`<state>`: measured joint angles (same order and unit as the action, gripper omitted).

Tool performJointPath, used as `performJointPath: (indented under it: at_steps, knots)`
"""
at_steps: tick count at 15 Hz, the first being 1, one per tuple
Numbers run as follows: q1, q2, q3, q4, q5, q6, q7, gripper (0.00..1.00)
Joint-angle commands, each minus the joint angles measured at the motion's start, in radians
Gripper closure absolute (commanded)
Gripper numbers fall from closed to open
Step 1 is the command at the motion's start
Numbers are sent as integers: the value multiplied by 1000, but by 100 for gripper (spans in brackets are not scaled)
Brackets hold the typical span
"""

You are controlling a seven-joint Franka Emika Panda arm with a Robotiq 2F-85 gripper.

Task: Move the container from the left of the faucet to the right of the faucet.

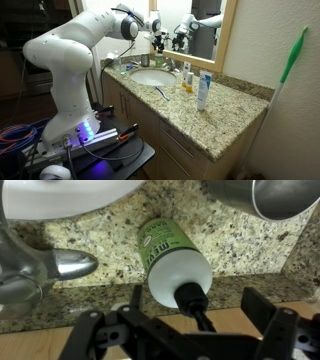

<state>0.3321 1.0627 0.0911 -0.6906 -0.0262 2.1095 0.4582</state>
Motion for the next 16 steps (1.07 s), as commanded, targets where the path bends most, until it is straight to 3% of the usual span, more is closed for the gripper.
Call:
performJointPath:
  at_steps: [1, 16]
  knots:
    - [8, 27, -7, 40, -14, 54, -14, 0]
    - [16, 32, -42, 15, -53, 92, 14, 0]
